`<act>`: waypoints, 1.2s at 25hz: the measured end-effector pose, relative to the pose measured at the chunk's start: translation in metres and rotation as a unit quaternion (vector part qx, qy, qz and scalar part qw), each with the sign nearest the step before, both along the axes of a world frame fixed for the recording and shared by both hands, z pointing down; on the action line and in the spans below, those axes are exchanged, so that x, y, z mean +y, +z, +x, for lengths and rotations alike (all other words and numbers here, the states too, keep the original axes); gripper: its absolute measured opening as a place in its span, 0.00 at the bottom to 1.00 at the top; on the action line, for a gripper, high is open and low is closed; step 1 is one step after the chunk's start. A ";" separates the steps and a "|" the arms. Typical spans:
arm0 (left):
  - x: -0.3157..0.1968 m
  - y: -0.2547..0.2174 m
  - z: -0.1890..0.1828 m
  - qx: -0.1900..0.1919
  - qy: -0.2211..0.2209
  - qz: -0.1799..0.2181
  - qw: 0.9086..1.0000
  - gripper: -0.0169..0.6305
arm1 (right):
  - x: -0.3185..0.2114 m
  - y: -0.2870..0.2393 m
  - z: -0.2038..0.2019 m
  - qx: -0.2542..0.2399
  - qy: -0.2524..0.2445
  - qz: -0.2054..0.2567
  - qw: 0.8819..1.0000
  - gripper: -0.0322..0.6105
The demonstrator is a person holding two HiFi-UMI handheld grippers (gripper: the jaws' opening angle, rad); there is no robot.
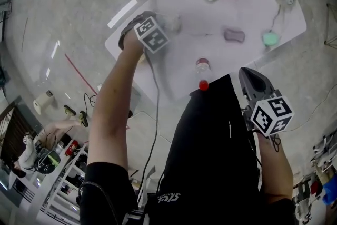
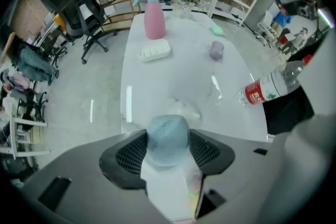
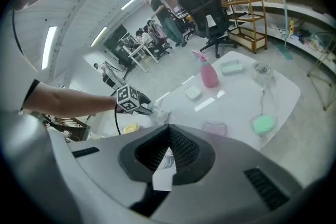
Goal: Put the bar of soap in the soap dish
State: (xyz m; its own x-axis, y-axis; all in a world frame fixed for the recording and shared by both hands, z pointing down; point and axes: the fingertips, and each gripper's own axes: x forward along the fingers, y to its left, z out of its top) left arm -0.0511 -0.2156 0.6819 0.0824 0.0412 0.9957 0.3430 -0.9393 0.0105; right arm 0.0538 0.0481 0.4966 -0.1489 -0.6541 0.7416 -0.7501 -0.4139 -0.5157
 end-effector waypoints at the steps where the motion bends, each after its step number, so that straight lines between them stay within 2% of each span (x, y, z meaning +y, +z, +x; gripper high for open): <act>1: 0.000 0.004 0.001 -0.007 0.022 0.007 1.000 0.44 | 0.002 0.002 0.002 0.000 0.004 -0.002 1.000 0.07; 5: 0.007 0.018 0.005 -0.025 0.092 0.027 0.995 0.43 | 0.010 0.010 0.004 -0.003 0.012 -0.007 1.000 0.07; 8: 0.013 0.026 0.004 -0.033 0.120 0.040 0.991 0.43 | 0.014 0.013 0.002 -0.007 0.012 -0.008 1.000 0.07; 14: 0.014 0.026 0.001 -0.035 0.116 0.035 0.992 0.43 | 0.017 0.016 0.007 -0.009 0.017 -0.008 1.000 0.07; 20: 0.016 0.012 0.004 -0.019 0.102 0.036 0.994 0.43 | 0.020 0.015 0.008 -0.012 0.014 -0.004 1.000 0.07; 26: -0.006 -0.009 -0.005 -0.037 0.115 0.058 0.991 0.43 | 0.009 0.011 0.014 -0.013 0.016 0.014 1.000 0.07; 30: -0.017 -0.004 -0.013 -0.061 0.148 0.069 0.985 0.43 | 0.010 0.011 0.015 -0.013 0.020 0.013 1.000 0.07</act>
